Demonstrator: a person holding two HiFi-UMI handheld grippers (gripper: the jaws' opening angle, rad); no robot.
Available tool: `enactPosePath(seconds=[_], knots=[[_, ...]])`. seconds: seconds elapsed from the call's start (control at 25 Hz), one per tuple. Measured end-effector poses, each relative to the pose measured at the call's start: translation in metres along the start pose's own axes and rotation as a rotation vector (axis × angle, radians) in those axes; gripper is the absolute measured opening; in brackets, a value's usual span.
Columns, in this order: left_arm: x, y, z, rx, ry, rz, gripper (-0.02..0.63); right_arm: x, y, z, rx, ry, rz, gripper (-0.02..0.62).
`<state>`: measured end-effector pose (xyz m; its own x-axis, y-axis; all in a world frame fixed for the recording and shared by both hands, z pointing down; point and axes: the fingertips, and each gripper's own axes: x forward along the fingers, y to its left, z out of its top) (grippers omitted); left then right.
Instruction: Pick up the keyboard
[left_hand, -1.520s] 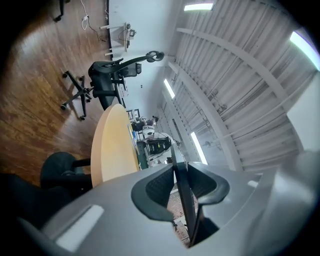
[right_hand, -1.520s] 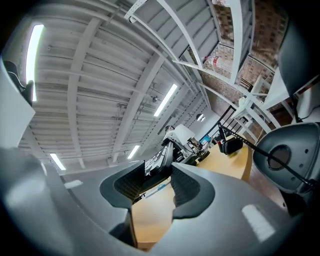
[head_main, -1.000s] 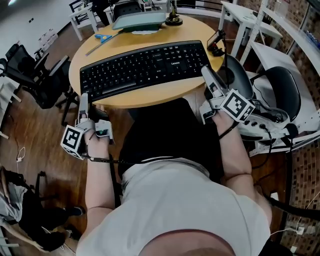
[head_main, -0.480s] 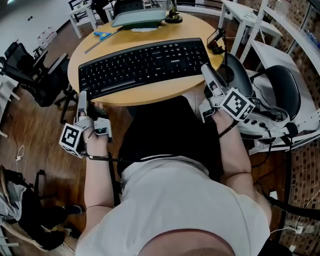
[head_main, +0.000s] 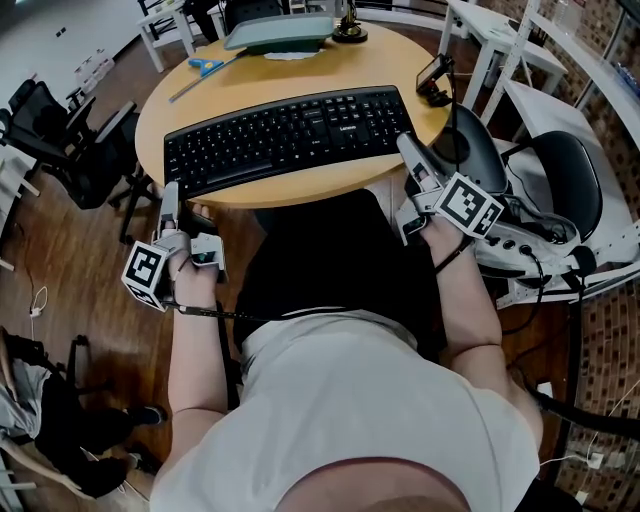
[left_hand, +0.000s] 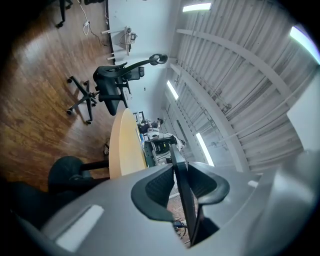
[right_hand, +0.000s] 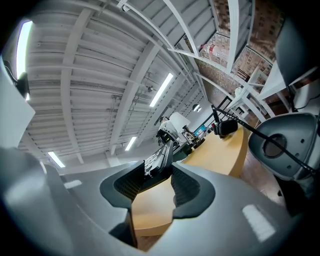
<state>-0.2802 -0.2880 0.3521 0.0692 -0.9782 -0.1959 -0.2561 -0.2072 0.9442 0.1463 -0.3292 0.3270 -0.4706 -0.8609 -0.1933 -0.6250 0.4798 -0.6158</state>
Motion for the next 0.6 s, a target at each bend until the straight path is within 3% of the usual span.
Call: enactPosePath(seconds=[0.6], knots=[[0.003, 0.061, -0.014, -0.022, 0.038, 0.118, 0.213, 0.005, -0.04, -0.038, 0.035, 0.105, -0.088, 0.169]])
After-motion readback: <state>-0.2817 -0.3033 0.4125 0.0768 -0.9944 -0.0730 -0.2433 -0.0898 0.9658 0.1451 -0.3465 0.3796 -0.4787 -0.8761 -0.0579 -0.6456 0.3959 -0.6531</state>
